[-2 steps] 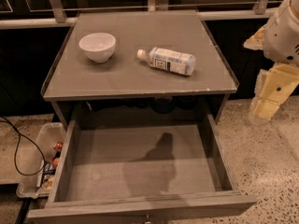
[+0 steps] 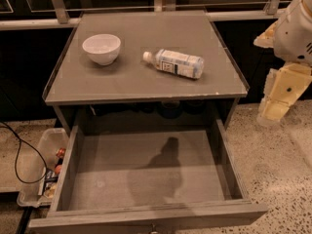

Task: Place blue plastic bottle into top drawer

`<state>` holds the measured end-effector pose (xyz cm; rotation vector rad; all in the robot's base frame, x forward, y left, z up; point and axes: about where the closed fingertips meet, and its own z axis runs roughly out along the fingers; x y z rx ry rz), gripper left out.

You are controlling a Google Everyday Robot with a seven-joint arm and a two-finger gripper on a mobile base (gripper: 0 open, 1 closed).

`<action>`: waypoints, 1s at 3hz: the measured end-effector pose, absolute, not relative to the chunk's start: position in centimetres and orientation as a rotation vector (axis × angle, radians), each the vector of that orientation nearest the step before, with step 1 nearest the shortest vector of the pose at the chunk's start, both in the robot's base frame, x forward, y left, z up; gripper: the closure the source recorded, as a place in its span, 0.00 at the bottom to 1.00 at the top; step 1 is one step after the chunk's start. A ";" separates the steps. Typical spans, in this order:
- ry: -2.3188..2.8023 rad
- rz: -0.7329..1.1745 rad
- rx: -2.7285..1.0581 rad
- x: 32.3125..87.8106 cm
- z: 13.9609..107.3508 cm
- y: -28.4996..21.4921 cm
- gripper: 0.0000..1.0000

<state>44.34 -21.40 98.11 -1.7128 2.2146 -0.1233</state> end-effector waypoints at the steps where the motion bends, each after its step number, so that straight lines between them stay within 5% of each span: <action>1: 2.148 -0.113 -1.678 46.5 98.9 -20.7 0.00; 3: 1.991 0.072 -1.556 53.2 98.2 -19.4 0.00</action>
Offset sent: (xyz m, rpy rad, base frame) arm 0.0900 0.0241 0.0047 0.2705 -0.1433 0.0564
